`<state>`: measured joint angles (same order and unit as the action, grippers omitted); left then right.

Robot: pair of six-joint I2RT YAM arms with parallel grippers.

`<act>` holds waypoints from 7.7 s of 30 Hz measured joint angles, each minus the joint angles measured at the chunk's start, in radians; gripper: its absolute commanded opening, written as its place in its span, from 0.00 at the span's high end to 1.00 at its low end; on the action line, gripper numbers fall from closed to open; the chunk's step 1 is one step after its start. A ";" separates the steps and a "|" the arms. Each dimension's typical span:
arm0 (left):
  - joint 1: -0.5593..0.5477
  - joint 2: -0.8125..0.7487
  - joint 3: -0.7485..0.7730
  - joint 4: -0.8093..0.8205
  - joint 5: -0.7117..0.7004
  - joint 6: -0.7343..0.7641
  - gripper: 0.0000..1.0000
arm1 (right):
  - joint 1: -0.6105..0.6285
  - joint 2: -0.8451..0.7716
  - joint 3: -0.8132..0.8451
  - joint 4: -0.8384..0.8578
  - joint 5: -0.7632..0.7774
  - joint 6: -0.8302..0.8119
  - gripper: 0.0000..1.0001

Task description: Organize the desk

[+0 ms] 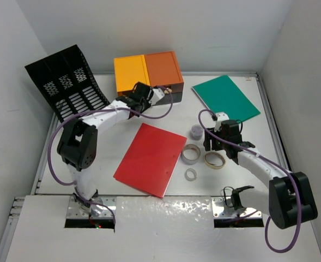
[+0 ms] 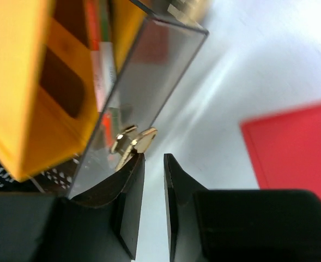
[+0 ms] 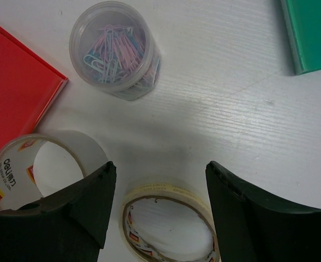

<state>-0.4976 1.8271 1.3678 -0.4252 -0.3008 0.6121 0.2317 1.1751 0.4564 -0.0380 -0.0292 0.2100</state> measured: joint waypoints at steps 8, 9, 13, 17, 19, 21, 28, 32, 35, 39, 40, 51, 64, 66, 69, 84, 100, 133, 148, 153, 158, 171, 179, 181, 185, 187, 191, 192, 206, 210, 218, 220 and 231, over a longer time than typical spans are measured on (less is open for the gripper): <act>0.078 0.098 0.117 0.085 -0.027 0.004 0.81 | 0.000 0.005 0.000 0.000 0.003 0.000 0.35; 0.083 0.102 0.117 0.089 -0.041 0.008 0.81 | 0.000 0.005 0.000 0.000 0.003 0.000 0.35; 0.094 0.114 0.117 0.121 -0.082 0.008 0.81 | 0.000 0.007 0.000 0.000 0.003 0.000 0.35; 0.093 0.112 0.104 0.144 -0.096 0.002 0.81 | 0.000 0.012 0.000 0.000 0.004 0.000 0.35; 0.093 0.098 0.083 0.137 -0.072 -0.013 0.80 | 0.000 0.012 0.000 0.000 0.003 0.000 0.35; 0.093 0.062 0.053 0.107 -0.043 -0.028 0.76 | 0.000 0.012 0.000 0.002 0.003 0.000 0.35; 0.096 -0.245 -0.015 -0.077 0.122 -0.117 0.55 | 0.000 0.010 0.016 0.004 0.007 0.000 0.35; 0.149 -0.509 -0.142 -0.076 0.191 -0.205 0.52 | 0.010 0.010 0.097 -0.001 0.012 0.019 0.34; 0.298 -0.640 -0.288 -0.025 0.238 -0.264 0.52 | 0.039 0.017 0.171 0.020 0.042 0.036 0.16; 0.477 -0.651 -0.441 0.026 0.283 -0.312 0.51 | 0.145 0.130 0.361 0.092 0.140 0.053 0.01; 0.493 -0.643 -0.468 0.029 0.298 -0.314 0.51 | 0.172 0.173 0.412 0.104 0.164 0.051 0.01; 0.497 -0.668 -0.686 0.214 0.314 -0.261 0.50 | 0.301 0.733 0.932 0.165 0.292 0.023 0.34; 0.509 -0.629 -0.737 0.295 0.313 -0.227 0.50 | 0.337 0.951 1.109 0.215 0.470 0.014 0.36; 0.510 -0.625 -0.737 0.295 0.313 -0.226 0.50 | 0.346 0.971 1.120 0.235 0.490 0.012 0.37; 0.511 -0.625 -0.737 0.295 0.314 -0.224 0.50 | 0.355 0.999 1.130 0.245 0.517 0.010 0.38; 0.511 -0.618 -0.736 0.294 0.324 -0.223 0.49 | 0.362 1.013 1.096 0.308 0.607 0.003 1.00; 0.511 -0.618 -0.734 0.285 0.317 -0.216 0.49 | 0.500 0.660 0.534 0.496 0.698 0.045 1.00; 0.511 -0.637 -0.724 0.248 0.332 -0.215 0.49 | 0.276 0.054 0.104 0.175 0.491 0.123 0.06; 0.511 -0.649 -0.720 0.241 0.332 -0.215 0.49 | 0.203 0.421 0.201 0.249 0.261 0.031 0.19; 0.511 -0.649 -0.719 0.240 0.332 -0.214 0.49 | 0.203 0.479 0.217 0.282 0.264 0.013 0.46; 0.511 -0.649 -0.719 0.240 0.331 -0.213 0.49 | 0.203 0.474 0.216 0.278 0.295 0.027 0.79; 0.511 -0.647 -0.719 0.241 0.332 -0.205 0.49 | 0.202 0.093 0.341 0.138 0.499 0.026 0.85; 0.511 -0.647 -0.719 0.240 0.331 -0.202 0.49 | 0.341 0.401 0.831 0.101 0.373 -0.129 0.84; 0.511 -0.647 -0.719 0.240 0.330 -0.202 0.49 | 0.360 0.519 0.939 0.067 0.327 -0.140 0.82; 0.511 -0.647 -0.719 0.240 0.328 -0.201 0.49 | 0.360 0.666 0.982 -0.006 0.280 -0.141 0.79; 0.511 -0.647 -0.719 0.240 0.328 -0.201 0.48 | 0.357 0.713 0.975 -0.042 0.255 -0.138 0.78; 0.511 -0.647 -0.719 0.240 0.328 -0.201 0.48 | 0.352 0.756 0.972 -0.062 0.219 -0.137 0.61; 0.511 -0.647 -0.719 0.240 0.329 -0.201 0.48 | 0.352 0.763 0.974 -0.064 0.213 -0.137 0.58; 0.511 -0.643 -0.719 0.241 0.331 -0.198 0.48 | 0.352 0.820 1.104 -0.142 0.185 -0.166 0.01; 0.511 -0.626 -0.719 0.241 0.330 -0.197 0.48 | 0.352 0.690 1.048 -0.160 0.173 -0.184 0.01; 0.511 -0.616 -0.719 0.241 0.339 -0.196 0.47 | 0.346 0.121 0.526 0.118 0.073 -0.190 1.00; 0.511 -0.615 -0.719 0.241 0.340 -0.196 0.47 | 0.346 0.085 0.456 0.139 0.068 -0.163 1.00; 0.511 -0.607 -0.719 0.240 0.346 -0.194 0.47 | 0.346 0.258 0.264 0.170 0.059 -0.060 1.00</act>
<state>0.0132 1.2198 0.6483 -0.1856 0.0452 0.4179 0.5781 1.4334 0.7208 0.1322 0.0296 0.1497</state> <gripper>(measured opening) 0.524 0.001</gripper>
